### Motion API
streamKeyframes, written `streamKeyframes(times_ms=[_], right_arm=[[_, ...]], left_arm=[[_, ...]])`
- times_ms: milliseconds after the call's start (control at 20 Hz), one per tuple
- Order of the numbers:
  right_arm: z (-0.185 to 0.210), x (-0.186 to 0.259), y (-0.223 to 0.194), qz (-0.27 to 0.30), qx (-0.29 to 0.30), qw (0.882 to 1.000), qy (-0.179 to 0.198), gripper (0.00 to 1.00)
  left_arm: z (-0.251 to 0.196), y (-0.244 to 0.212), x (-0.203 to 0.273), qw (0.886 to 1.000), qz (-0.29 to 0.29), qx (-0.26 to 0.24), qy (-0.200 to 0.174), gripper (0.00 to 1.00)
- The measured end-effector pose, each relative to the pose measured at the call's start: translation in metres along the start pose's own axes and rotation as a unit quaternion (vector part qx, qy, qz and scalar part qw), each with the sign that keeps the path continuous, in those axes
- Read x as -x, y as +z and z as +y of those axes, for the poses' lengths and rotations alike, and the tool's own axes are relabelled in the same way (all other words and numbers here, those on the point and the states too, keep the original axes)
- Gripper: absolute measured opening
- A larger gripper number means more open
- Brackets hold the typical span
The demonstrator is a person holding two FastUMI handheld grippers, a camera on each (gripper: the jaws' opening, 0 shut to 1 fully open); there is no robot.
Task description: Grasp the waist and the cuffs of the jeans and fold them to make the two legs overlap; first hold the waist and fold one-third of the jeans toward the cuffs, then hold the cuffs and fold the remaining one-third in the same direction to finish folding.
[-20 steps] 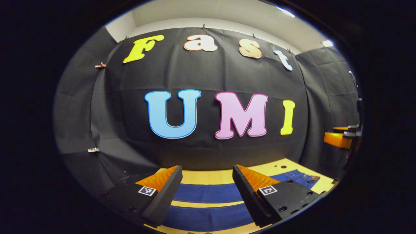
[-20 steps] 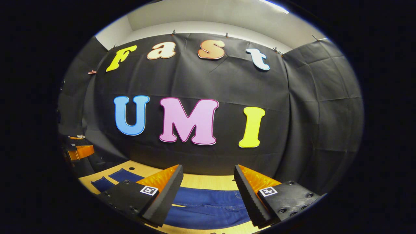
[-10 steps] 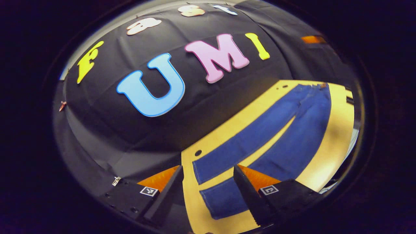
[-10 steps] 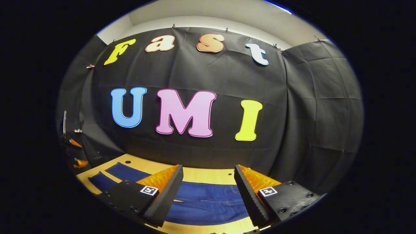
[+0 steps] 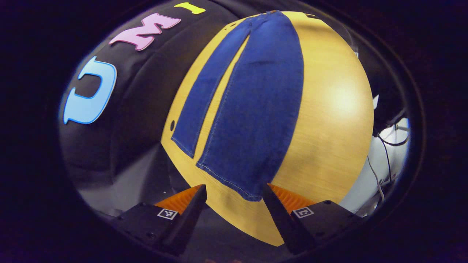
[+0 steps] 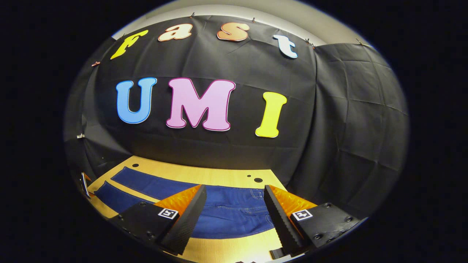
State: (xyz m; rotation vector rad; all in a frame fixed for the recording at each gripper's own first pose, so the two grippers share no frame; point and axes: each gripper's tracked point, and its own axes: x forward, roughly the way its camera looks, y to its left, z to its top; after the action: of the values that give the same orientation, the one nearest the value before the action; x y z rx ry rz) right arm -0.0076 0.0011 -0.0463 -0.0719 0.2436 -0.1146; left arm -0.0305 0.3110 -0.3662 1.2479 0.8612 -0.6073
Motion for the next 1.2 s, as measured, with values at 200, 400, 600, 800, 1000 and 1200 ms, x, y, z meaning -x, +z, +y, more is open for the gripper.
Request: streamKeyframes(times_ms=[200, 400, 600, 800, 1000, 1200], right_arm=[[-0.006, -0.005, -0.014, 0.02, 0.011, 1.0, -0.01, 0.96], [-0.024, -0.007, -0.037, 0.043, 0.038, 0.998, -0.021, 0.96], [-0.055, -0.017, -0.045, 0.047, 0.119, 0.991, -0.028, 0.96], [-0.091, -0.037, -0.059, 0.05, 0.21, 0.976, -0.024, 0.96], [-0.119, -0.061, -0.082, 0.057, 0.31, 0.949, 0.007, 0.96], [-0.136, -0.086, -0.154, 0.114, 0.485, 0.858, 0.129, 0.96]], left_arm=[[-0.002, -0.011, -0.023, 0.999, 0.018, -0.035, -0.014, 0.98], [0.019, 0.008, -0.041, 0.998, 0.015, -0.056, -0.013, 0.94], [0.018, 0.017, -0.058, 0.998, 0.024, -0.055, -0.026, 0.74], [0.015, 0.024, -0.064, 0.998, 0.037, -0.032, -0.03, 0.28], [0.016, 0.022, -0.064, 0.998, 0.052, 0.003, -0.04, 0.17], [0.014, 0.025, -0.064, 0.997, 0.049, -0.009, -0.064, 0.07]])
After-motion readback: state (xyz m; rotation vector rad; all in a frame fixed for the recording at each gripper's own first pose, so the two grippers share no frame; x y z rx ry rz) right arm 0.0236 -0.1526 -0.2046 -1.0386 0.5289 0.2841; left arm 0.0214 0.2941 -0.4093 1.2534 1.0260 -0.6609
